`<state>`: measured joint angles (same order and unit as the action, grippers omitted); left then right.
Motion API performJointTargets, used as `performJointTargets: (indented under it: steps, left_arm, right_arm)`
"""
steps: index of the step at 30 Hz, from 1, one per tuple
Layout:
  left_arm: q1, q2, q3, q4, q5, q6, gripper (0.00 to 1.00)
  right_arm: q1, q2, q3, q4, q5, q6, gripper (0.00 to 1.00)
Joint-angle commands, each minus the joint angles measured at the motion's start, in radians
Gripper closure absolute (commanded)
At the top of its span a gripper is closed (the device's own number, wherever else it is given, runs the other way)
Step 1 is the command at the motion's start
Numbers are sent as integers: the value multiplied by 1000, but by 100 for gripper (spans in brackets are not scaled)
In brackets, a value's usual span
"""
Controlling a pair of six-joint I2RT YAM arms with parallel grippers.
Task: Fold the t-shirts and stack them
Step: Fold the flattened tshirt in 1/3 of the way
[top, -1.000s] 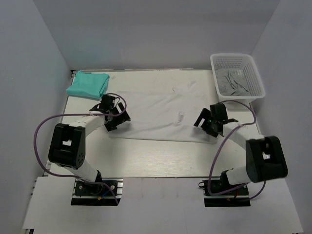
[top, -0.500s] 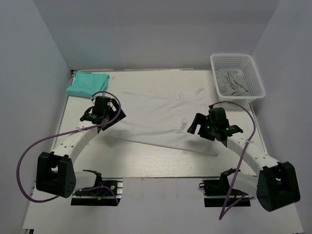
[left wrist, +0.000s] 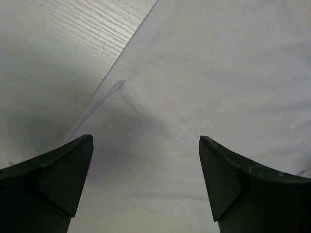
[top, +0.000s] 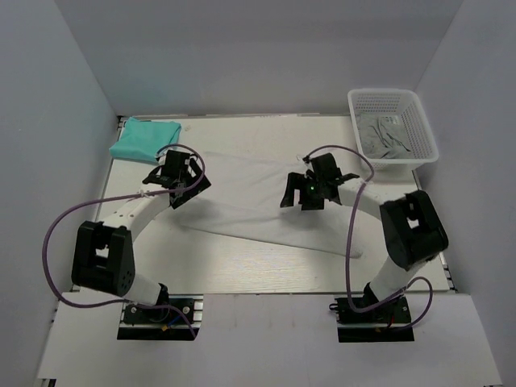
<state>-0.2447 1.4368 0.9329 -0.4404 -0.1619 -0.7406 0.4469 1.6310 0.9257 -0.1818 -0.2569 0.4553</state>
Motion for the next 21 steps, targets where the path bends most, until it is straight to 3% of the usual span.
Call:
performJointTargets:
  steps: [1, 8, 14, 17, 21]
  left_arm:
    - [-4, 30, 61, 11, -18, 4, 0]
    - [5, 76, 70, 51, -7, 14, 0]
    - [16, 137, 170, 51, -19, 26, 0]
    - [16, 206, 280, 37, -56, 64, 0]
    - [25, 331, 431, -17, -217, 102, 0]
  right_arm:
    - [6, 101, 103, -7, -7, -72, 10]
    - [1, 246, 245, -56, -30, -109, 10]
    - [1, 173, 282, -104, 34, -115, 10]
    - [-7, 135, 327, -152, 152, -90, 10]
    - [-22, 168, 473, -320, 485, -67, 10]
